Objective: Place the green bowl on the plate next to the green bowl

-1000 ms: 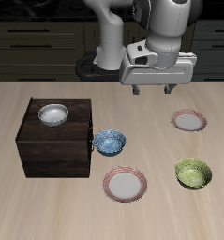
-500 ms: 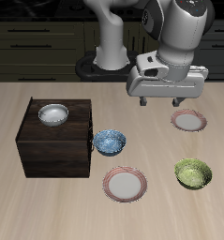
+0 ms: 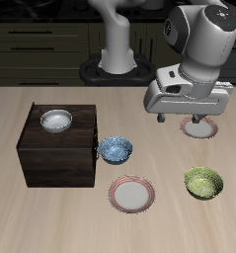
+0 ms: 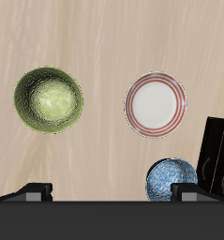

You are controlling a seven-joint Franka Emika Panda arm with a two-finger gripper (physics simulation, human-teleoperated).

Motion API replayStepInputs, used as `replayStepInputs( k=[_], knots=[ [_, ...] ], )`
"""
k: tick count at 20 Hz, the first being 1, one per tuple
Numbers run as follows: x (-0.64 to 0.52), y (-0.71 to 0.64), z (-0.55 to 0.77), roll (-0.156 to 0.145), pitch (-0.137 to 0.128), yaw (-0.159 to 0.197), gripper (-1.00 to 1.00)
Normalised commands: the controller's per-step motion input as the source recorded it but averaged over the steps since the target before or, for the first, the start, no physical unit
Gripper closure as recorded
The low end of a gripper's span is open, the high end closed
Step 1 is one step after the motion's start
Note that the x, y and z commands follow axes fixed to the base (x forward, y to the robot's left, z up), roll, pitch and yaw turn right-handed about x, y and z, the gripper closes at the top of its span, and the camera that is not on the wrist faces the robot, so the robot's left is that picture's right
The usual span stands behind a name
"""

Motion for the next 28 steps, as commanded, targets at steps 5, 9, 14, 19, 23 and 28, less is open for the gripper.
replayStepInputs(
  k=[5, 9, 14, 19, 23, 28],
  knots=[
    [0.24, 0.21, 0.01, -0.010, -0.018, 0.007, -1.00],
    [0.29, 0.19, -0.06, 0.013, -0.012, 0.020, -1.00],
    [0.24, 0.14, 0.07, 0.042, -0.027, -0.013, -1.00],
    [0.19, 0.08, 0.06, 0.035, -0.008, -0.020, -1.00],
    [0.10, -0.02, -0.07, -0.004, 0.023, -0.019, -1.00],
    [0.04, 0.04, -0.05, 0.047, -0.019, -0.003, -1.00]
  ],
)
